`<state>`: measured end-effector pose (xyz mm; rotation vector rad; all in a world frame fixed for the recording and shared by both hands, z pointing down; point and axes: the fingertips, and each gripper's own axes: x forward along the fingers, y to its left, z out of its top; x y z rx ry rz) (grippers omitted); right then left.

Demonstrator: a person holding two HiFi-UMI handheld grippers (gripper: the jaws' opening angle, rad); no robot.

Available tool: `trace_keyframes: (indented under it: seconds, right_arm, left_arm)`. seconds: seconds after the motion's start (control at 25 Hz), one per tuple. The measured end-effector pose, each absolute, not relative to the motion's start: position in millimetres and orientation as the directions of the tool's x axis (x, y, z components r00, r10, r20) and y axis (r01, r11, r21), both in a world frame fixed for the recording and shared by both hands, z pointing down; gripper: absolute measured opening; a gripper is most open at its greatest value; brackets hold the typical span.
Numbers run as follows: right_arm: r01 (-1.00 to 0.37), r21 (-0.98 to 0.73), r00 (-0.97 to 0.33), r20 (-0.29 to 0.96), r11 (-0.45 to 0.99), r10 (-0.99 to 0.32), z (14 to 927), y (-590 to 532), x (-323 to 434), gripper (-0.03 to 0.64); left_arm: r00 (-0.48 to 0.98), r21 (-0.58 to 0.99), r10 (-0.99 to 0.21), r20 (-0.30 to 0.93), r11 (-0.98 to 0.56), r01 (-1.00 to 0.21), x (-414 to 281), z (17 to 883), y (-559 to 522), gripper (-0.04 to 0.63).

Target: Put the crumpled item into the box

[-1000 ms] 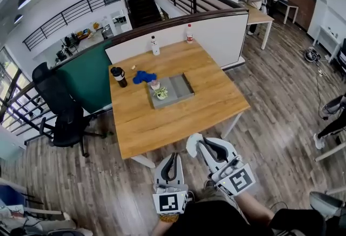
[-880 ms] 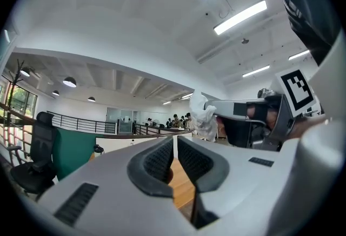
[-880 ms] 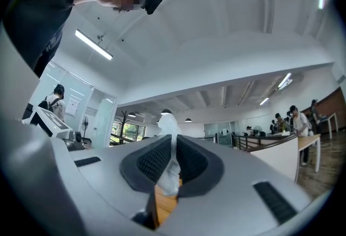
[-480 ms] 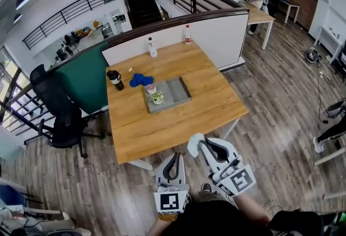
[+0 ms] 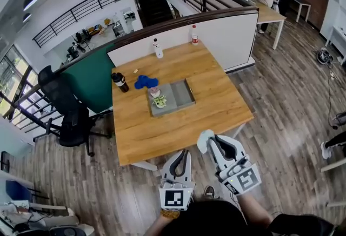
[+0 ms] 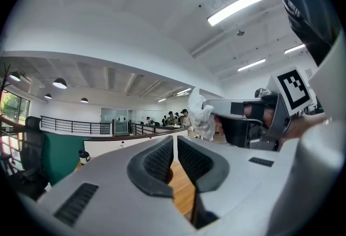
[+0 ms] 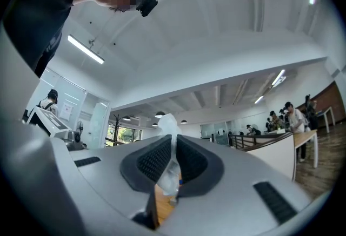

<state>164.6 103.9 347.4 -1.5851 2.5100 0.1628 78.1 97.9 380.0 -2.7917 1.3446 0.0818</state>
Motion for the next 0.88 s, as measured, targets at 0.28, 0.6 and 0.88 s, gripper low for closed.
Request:
trace_keyframes:
  seconds: [0.28, 0.6, 0.88]
  right_arm:
    - [-0.926, -0.051, -0.358, -0.186, 0.373, -0.915, 363.7, 104.2, 223.1, 0.037]
    - [-0.938, -0.085, -0.321, -0.148, 0.335, -0.935, 392.4, 104.3, 267.1, 0.037]
    - [-0.948, -0.070, -0.298, -0.162, 0.312, -0.941, 392.8, 89.8, 280.0, 0.037]
  left_arm:
    - [0.663, -0.057, -0.748, -0.039, -0.661, -0.749, 129.7, 385.4, 96.7, 0.041]
    - [0.667, -0.052, -0.743, -0.050, -0.665, -0.745, 167.3, 390.1, 104.4, 0.041]
    - [0.650, -0.046, -0.759, -0.044, -0.648, -0.760, 168.7, 395.8, 82.1, 0.041]
